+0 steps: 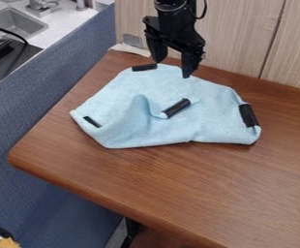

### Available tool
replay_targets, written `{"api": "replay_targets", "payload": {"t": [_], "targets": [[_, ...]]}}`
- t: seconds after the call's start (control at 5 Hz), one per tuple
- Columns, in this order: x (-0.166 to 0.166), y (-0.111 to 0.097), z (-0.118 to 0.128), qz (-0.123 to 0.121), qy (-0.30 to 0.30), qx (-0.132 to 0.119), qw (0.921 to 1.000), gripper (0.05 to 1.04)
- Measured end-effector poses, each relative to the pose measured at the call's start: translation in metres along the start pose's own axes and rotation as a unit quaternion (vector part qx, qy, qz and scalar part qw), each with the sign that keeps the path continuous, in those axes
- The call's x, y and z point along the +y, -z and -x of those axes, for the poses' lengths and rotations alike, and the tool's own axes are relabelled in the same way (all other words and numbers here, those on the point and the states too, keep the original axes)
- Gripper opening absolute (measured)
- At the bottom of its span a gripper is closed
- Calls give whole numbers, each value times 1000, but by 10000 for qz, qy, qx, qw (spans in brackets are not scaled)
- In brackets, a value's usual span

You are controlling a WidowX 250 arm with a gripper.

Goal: Fold the cloth from bottom right to top left

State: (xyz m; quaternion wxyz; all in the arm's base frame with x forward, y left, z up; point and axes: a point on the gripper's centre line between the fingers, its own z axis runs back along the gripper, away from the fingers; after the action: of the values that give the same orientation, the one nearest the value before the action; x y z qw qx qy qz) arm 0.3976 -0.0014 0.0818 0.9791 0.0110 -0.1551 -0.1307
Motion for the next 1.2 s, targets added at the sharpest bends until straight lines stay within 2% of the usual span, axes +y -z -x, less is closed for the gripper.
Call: {"api": "replay_targets", "payload": {"t": [0.2,0.4,0.6,0.8,1.2], "targets": [[-2,12,5,50,-34,177,9998,1001],[-25,20,1,184,0,332,9993,1001],[-59,33,-7,420,279,455,9977,1001],[-77,39,-16,505,474,529,9962,1001],[-115,68,-24,668,638,847,9921,1001]]}}
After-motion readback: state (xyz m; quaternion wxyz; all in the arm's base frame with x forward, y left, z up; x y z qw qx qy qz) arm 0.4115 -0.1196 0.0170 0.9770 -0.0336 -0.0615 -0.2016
